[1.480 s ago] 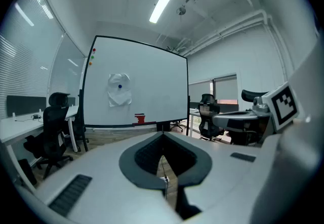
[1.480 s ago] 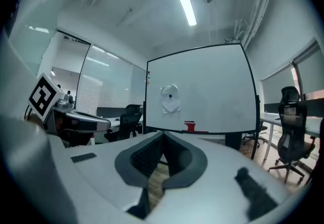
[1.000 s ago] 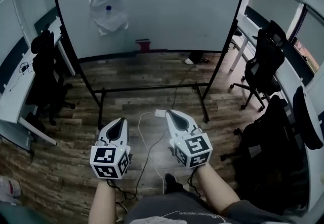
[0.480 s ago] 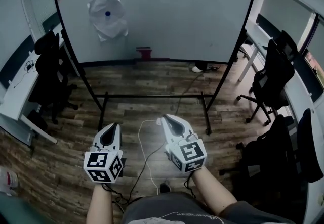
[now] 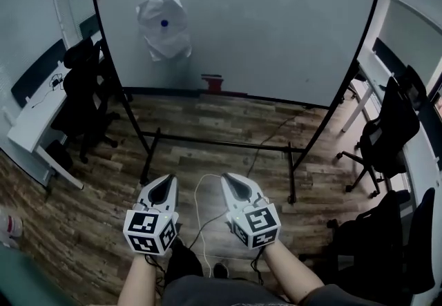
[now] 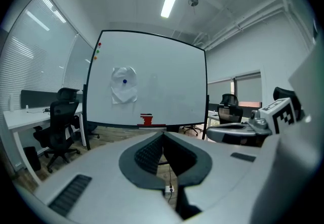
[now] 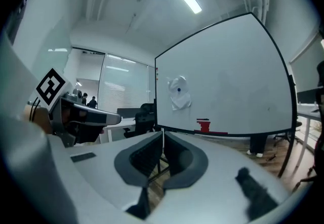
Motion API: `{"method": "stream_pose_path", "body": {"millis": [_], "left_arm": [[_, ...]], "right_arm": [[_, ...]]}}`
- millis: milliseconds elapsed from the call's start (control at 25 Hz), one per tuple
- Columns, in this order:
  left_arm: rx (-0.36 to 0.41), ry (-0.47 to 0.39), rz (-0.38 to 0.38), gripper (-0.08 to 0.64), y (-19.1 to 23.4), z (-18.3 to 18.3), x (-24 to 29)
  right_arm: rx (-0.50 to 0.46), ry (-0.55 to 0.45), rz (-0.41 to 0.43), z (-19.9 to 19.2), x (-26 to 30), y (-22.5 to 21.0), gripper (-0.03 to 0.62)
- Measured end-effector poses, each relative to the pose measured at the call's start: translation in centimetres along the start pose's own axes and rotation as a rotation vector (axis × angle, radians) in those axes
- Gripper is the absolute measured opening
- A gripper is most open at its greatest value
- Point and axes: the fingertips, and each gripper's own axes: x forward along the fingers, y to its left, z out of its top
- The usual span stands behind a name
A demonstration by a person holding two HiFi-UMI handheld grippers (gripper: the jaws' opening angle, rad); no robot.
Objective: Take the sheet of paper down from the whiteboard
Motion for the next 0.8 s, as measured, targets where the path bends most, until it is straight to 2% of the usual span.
{"method": "stream_pose_path", "body": {"millis": [80,240,440,800], "left_arm": [[-0.02,-0.006,0.004,0.014,0.6,0.3,0.3],[0.005,-0.021,0.01,0.014,2.1,1.3,1.8],[-0.003,-0.017,-0.011,0.014,5.0,1.8,4.6],[-0.008,-0.024,-0.049,0.014,13.2,4.3,11.1]], "right_arm": [[-0.011,0.003,0.007,0.2,0.6,-0.2,0.023],[0.0,-0.008,-0.007,0.8,2.6,-1.0,0.023],[0.005,-0.015,-0.034,1.6,6.2,-1.9,0.023],[0.0,-0.014,-0.098,3.2,15.7,-4.1,0.023]]}}
